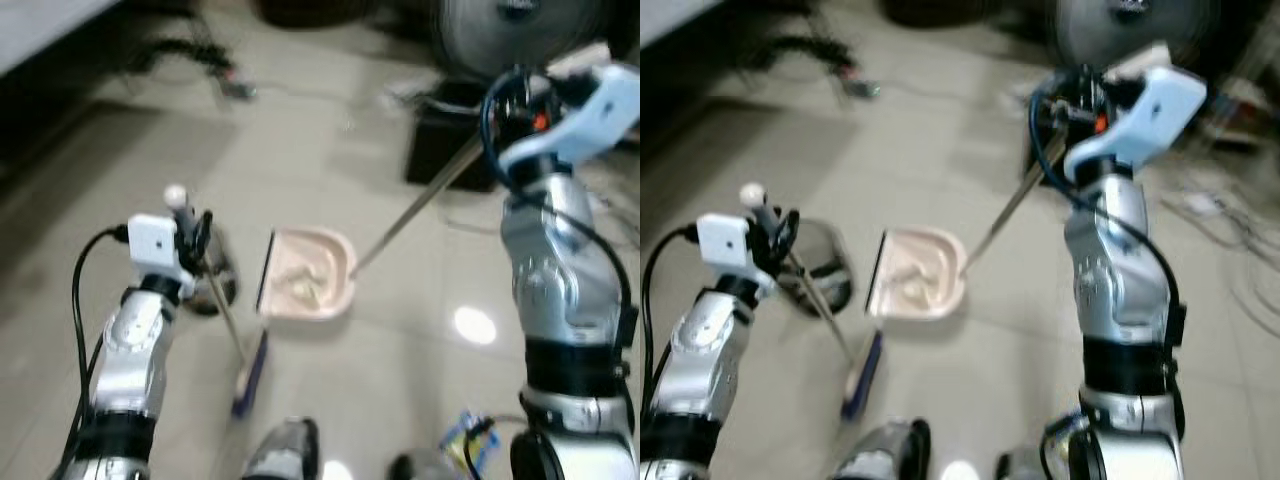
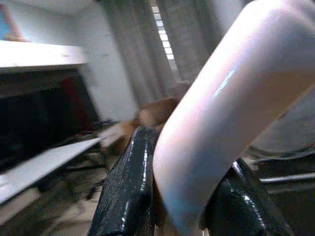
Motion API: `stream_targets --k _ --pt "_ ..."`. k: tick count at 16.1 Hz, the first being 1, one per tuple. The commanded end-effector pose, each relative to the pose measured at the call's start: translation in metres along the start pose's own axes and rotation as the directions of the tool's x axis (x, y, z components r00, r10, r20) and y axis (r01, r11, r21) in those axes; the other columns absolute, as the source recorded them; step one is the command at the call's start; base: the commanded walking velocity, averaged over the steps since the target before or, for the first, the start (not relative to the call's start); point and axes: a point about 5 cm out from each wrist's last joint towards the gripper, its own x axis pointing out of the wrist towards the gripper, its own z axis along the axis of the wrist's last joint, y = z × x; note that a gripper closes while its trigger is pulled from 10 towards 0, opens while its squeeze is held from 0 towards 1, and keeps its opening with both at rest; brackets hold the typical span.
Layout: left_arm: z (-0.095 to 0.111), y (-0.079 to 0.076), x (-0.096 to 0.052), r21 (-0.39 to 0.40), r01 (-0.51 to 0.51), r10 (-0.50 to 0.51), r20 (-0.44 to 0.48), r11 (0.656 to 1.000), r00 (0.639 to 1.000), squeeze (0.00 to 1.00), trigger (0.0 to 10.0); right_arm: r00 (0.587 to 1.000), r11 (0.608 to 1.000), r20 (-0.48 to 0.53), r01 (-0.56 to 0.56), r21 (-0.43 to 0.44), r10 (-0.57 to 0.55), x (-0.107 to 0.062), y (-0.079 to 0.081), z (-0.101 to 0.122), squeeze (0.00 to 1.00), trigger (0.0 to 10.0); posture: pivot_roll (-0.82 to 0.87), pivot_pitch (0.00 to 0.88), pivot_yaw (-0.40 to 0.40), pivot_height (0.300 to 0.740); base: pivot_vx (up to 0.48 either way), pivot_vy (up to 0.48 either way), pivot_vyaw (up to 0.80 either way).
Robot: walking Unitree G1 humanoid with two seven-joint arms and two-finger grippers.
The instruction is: Sweep floor
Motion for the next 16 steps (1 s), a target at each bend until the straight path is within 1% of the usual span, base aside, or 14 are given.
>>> stream_targets --k 1,2,6,8,12,14,16 --pt "0.007 -0.006 0.000 0.025 0.008 -0.009 0.019 1.000 1.000 0.00 10.0 0.997 1.000 0.070 0.019 0.021 -0.021 0.002 -0.002 0.019 0.00 10.0 -0.02 0.079 0.092 0.740 0.000 0.000 0.80" --pt "0.008 -0.009 -0.001 0.022 0.004 -0.005 0.015 1.000 1.000 0.00 10.0 0.997 0.999 0.070 0.034 0.022 -0.035 0.004 -0.004 0.022 0.00 10.0 -0.02 0.080 0.092 0.740 0.000 0.000 0.80" --pt "0.012 -0.011 -0.003 0.016 -0.018 0.018 0.010 1.000 1.000 0.00 10.0 0.995 0.998 0.069 0.065 0.022 -0.066 0.005 -0.009 0.028 0.00 10.0 -0.02 0.081 0.092 0.740 0.300 0.000 0.80" --pt "0.013 -0.013 -0.004 0.015 -0.031 0.031 0.002 0.999 1.000 0.00 10.0 0.995 0.997 0.060 0.082 0.005 -0.082 0.005 -0.012 0.027 0.00 10.0 -0.02 0.081 0.092 0.740 0.362 0.000 0.00" --pt "0.011 -0.017 -0.006 0.001 -0.036 0.036 -0.012 0.999 0.999 0.00 10.0 0.995 0.996 0.058 0.084 0.003 -0.084 0.006 -0.012 0.028 0.00 10.0 -0.02 0.083 0.083 0.740 0.412 0.000 0.00" --pt "0.011 -0.019 -0.007 -0.001 -0.034 0.034 -0.014 0.999 0.999 0.00 10.0 0.994 0.996 0.058 0.089 0.011 -0.090 0.006 -0.012 0.027 0.00 10.0 -0.02 0.083 0.080 0.740 0.420 0.000 0.00" --pt "0.011 -0.022 -0.007 0.016 -0.023 0.023 -0.024 1.000 0.999 0.00 10.0 0.994 0.995 0.055 0.096 0.025 -0.097 0.007 -0.013 0.027 0.00 10.0 -0.02 0.084 0.075 0.740 0.420 0.000 0.00"
